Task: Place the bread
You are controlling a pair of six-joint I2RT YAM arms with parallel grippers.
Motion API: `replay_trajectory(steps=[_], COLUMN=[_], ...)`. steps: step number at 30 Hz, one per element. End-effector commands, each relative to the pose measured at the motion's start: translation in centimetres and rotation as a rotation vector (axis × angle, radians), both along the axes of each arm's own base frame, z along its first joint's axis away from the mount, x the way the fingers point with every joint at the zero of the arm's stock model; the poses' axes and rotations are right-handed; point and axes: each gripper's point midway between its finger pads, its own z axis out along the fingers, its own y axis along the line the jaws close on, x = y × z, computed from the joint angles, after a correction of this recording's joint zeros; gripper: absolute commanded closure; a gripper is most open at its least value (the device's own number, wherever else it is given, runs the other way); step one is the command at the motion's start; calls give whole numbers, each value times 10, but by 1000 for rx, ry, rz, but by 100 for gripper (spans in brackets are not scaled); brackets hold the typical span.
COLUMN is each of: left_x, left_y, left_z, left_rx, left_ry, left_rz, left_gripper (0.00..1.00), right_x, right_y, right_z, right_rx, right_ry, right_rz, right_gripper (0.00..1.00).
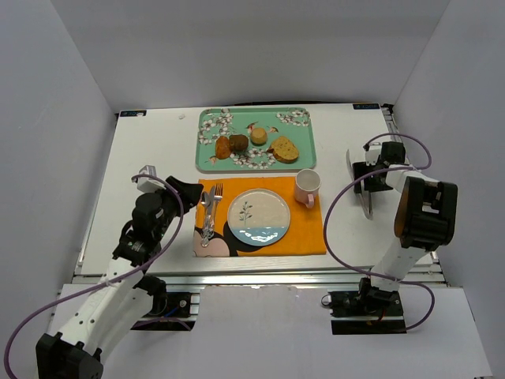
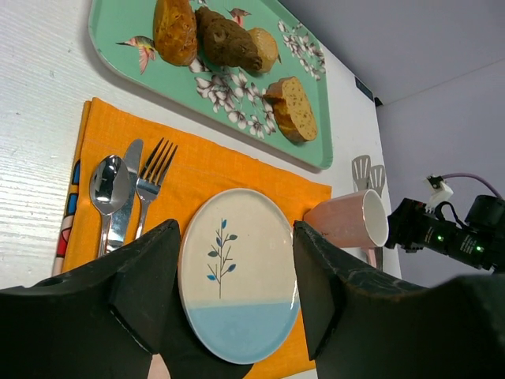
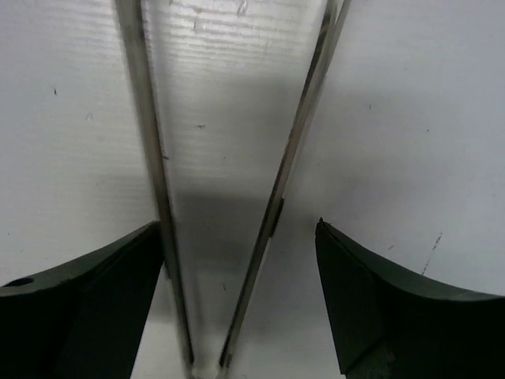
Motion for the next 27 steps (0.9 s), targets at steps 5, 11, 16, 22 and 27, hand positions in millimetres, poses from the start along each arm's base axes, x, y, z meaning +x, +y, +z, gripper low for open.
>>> replay_trajectory(steps=[5,11,16,22,27], left_x=[-7,-1,-1,0,0], left_y=[6,4,3,2,3], left_z=[-4,0,2,6,9], left_rx=[-5,12,9,0,-8], left_ry=[-1,1,-1,-7,-11], left_rz=[23,15,11,14,18], left_gripper=[31,31,31,31,31], right_x=[7,5,40,66,67], right_y=[4,10,27,100,179], right_z=[-18,-11,60,162,191], right_rx=[42,91,104,146,173], right_ry=[44,58,-112,-320,-331], right_rz=[-33,7,201,545,721], right_gripper=[38,97,100,85,71])
